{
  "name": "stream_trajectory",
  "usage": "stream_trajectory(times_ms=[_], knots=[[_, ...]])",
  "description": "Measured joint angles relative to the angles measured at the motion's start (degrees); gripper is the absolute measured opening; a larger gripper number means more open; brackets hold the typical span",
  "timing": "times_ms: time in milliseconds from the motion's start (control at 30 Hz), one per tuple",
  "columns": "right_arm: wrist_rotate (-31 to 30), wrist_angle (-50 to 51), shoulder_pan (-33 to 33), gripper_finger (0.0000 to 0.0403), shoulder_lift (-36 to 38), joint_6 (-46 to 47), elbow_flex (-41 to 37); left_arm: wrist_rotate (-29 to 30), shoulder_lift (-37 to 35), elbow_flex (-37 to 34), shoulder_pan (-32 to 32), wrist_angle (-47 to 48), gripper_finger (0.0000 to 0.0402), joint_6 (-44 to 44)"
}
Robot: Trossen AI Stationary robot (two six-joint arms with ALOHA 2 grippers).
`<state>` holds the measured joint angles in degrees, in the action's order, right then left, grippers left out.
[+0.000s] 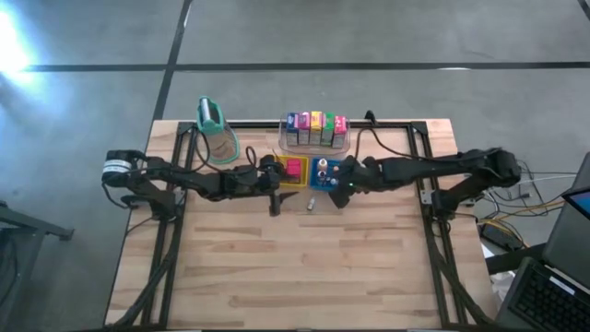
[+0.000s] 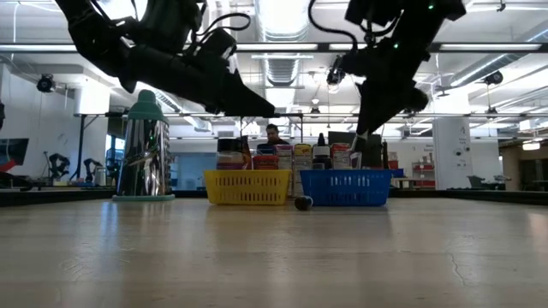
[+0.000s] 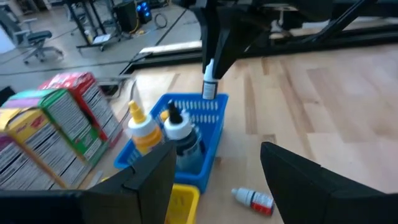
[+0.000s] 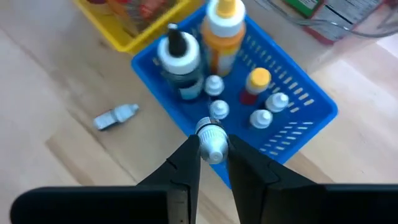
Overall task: Pick & Place Kitchen Items
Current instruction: Put the small black food coloring bottle into the blue bin
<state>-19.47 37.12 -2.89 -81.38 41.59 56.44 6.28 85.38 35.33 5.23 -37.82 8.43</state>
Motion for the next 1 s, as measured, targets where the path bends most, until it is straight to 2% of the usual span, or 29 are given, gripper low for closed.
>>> stream_trajectory(times_ms=[233,500,1000], knots=[[1.5,2.0,-2.3,0.0059,-4.3,2.3,2.3,3.8,-0.1,0.0,0.3,2.4,0.0240,0.3],[2.7,2.1,-2.5,0.0064,-5.0,8.1,2.0,3.9,-0.2,0.0,1.3,3.4,0.0240,-0.8],[2.9,3.2,-3.9,0.0060,-9.6,8.5,2.0,3.9,-0.2,0.0,1.4,4.1,0.0240,-0.9]])
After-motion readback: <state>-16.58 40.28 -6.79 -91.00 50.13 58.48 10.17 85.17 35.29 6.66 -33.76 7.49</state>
